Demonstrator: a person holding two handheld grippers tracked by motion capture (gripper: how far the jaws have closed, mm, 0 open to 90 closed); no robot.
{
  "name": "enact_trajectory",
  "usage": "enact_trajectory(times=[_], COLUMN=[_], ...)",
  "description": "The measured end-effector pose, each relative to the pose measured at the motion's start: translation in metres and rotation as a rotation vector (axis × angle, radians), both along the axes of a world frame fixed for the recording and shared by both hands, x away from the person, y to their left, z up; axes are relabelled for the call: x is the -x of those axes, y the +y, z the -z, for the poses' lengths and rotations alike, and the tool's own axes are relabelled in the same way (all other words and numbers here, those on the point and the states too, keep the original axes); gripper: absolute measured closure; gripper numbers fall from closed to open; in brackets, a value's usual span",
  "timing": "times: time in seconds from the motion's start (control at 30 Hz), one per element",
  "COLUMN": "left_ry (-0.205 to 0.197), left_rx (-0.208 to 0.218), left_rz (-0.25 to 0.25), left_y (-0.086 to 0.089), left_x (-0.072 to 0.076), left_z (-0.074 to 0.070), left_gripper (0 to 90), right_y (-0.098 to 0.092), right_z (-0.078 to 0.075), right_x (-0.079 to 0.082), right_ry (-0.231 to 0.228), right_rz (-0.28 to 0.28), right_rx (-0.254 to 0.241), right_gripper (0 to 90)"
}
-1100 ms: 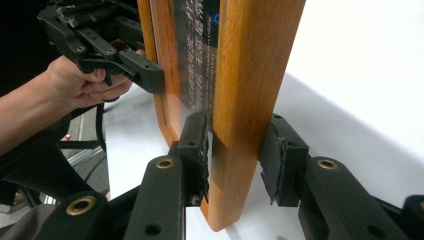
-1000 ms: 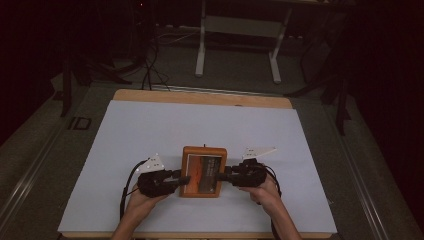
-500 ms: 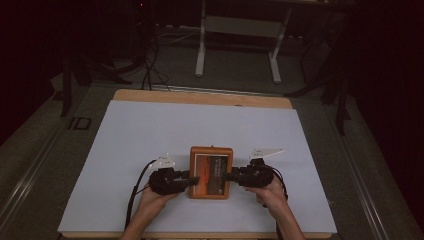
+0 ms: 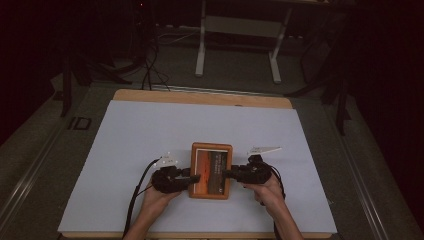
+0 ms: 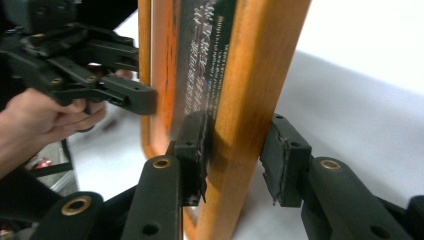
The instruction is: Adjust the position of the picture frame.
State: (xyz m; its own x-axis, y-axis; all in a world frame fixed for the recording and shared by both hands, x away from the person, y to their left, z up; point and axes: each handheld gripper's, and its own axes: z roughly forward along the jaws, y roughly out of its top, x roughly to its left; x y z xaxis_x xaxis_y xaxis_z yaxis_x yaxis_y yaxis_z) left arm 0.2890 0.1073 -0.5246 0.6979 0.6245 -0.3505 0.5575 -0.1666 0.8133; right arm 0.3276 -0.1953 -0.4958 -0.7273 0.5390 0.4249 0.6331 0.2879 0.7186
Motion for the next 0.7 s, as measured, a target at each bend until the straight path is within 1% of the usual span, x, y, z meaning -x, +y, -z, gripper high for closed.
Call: enact_trajectory(times=[0.03, 0.13, 0.17, 0.23, 0.37, 0.4, 0.43, 0.47, 0.53, 0.63, 0.7], left_ry=[0.0, 0.003, 0.007, 0.023, 0.072, 0.09, 0.109, 0.119, 0.144, 0.17, 0.179], left_rx=[-0.004, -0.015, -0.018, -0.018, -0.006, 0.001, 0.01, 0.015, 0.028, 0.041, 0.045], left_rz=[-0.007, -0.031, -0.04, -0.065, -0.094, -0.1, -0.1, -0.101, -0.102, -0.104, -0.109], left_y=[0.0, -0.002, -0.003, -0.003, -0.002, -0.002, -0.001, -0.001, 0.0, 0.001, 0.001], left_x=[0.0, -0.001, -0.002, -0.003, -0.009, -0.011, -0.013, -0.014, -0.017, -0.02, -0.021], left_z=[0.0, 0.001, 0.001, 0.003, 0.007, 0.009, 0.01, 0.011, 0.013, 0.016, 0.017], left_gripper=[56.7, 55.5, 55.0, 54.0, 52.6, 52.3, 52.3, 52.3, 52.3, 52.1, 52.0], right_y=[0.0, -0.001, -0.001, 0.0, 0.003, 0.003, 0.004, 0.004, 0.004, 0.005, 0.006], right_z=[0.001, 0.004, 0.005, 0.007, 0.011, 0.012, 0.013, 0.014, 0.017, 0.02, 0.021], right_x=[-0.002, -0.006, -0.007, -0.011, -0.017, -0.018, -0.02, -0.022, -0.024, -0.027, -0.028], right_ry=[0.014, 0.032, 0.045, 0.056, 0.083, 0.087, 0.098, 0.115, 0.135, 0.161, 0.174], right_rz=[0.008, 0.02, 0.029, 0.048, 0.091, 0.098, 0.101, 0.106, 0.112, 0.124, 0.128], right_rx=[0.0, -0.006, -0.006, 0.003, 0.029, 0.032, 0.04, 0.037, 0.039, 0.041, 0.041], right_gripper=[63.2, 62.7, 62.3, 61.8, 61.4, 61.4, 61.0, 60.5, 59.6, 58.5, 58.1])
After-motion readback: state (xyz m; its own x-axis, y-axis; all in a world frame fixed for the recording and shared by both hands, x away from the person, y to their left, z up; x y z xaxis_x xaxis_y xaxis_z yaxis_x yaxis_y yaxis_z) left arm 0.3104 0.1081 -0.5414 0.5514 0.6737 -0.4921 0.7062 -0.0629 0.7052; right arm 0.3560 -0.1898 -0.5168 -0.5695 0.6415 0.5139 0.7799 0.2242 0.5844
